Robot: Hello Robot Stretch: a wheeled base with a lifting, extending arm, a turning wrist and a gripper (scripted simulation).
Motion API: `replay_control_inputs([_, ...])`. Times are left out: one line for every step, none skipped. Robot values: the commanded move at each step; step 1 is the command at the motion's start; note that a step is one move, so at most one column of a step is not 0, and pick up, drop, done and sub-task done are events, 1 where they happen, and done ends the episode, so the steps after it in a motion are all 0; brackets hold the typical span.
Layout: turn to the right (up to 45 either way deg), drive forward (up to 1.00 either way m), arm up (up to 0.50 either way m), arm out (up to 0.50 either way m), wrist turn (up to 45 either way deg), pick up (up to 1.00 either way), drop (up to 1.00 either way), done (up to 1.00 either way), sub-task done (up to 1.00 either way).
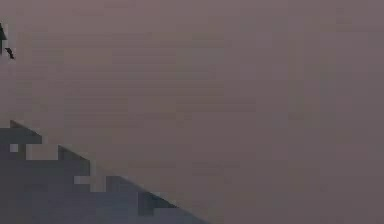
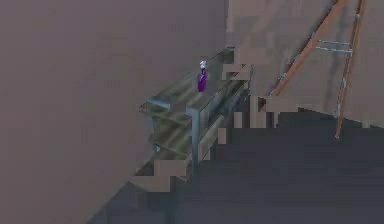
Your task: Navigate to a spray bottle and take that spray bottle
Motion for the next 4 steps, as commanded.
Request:
replay_control_inputs([45.0, 0.0, 0.0, 0.0, 0.0, 0.0, 0.0, 0.0, 0.0])
replay_control_inputs([45.0, 0.0, 0.0, 0.0, 0.0, 0.0, 0.0, 0.0, 0.0])
replay_control_inputs([27.0, 0.0, 0.0, 0.0, 0.0, 0.0, 0.0, 0.0, 0.0])
replay_control_inputs([0.0, 0.75, 0.0, 0.0, 0.0, 0.0, 0.0, 0.0, 0.0])
